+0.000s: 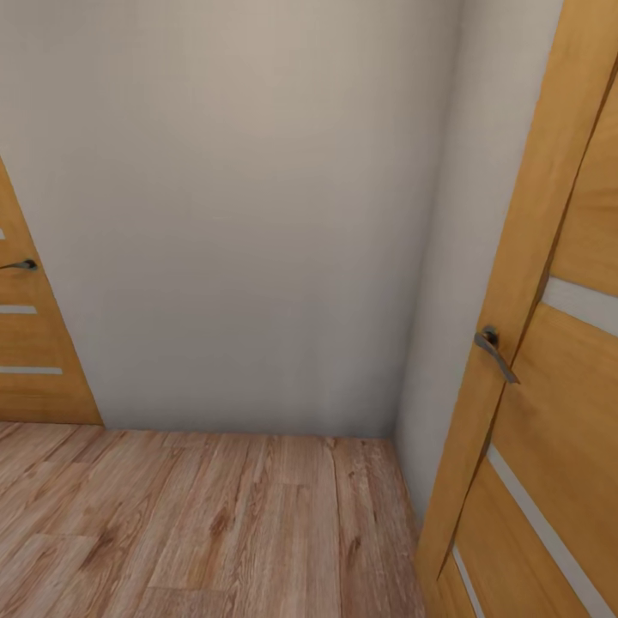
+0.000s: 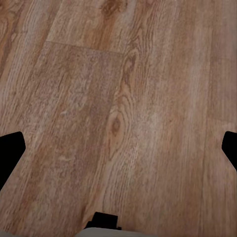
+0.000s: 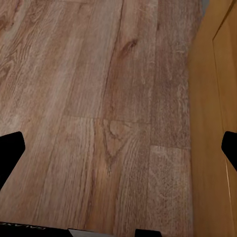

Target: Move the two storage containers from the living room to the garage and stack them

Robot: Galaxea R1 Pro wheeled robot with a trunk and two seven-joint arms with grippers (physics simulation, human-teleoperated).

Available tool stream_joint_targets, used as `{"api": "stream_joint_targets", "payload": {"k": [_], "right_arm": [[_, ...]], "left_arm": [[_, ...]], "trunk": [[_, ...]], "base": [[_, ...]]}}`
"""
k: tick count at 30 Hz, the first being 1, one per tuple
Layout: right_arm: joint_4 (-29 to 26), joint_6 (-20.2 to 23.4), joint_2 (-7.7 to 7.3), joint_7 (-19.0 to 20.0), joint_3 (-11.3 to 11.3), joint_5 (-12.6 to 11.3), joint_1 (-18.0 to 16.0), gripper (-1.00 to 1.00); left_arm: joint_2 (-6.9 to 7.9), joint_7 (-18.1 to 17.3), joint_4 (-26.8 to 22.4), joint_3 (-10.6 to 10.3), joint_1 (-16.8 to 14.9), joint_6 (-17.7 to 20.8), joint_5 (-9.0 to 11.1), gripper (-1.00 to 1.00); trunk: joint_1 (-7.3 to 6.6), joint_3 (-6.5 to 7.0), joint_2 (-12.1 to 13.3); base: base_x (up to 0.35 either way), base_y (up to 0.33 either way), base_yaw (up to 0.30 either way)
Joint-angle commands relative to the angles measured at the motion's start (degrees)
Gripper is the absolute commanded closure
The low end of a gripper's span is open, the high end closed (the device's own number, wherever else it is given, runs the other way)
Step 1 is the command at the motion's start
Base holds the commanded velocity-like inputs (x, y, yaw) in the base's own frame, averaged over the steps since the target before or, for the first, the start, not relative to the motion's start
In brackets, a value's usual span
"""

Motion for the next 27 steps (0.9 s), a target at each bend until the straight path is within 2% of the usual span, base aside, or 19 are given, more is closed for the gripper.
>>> {"api": "stream_joint_targets", "payload": {"k": [1,7,20,27], "right_arm": [[0.08,-0.21,0.00,0.05,-0.01,0.07,-0.03,-1.00],[0.08,-0.21,0.00,0.05,0.01,0.07,-0.03,-1.00],[0.08,-0.21,0.00,0.05,0.02,0.07,-0.03,-1.00],[0.08,-0.21,0.00,0.05,-0.01,0.07,-0.03,-1.00]], "left_arm": [[-0.01,0.12,0.21,0.23,-0.08,-0.31,-0.14,-1.00],[0.00,0.12,0.21,0.23,-0.08,-0.27,-0.13,-1.00],[0.13,0.12,0.16,0.23,-0.08,-0.31,-0.13,-1.00],[0.05,0.12,0.19,0.23,-0.08,-0.30,-0.13,-1.00]], "trunk": [[0.00,-0.05,-0.03],[0.00,-0.05,-0.03],[0.00,-0.05,-0.03],[0.00,-0.05,-0.03]], "base": [[0.007,0.000,0.000],[0.082,0.000,0.000],[0.304,0.000,0.000],[0.052,0.000,0.000]]}}
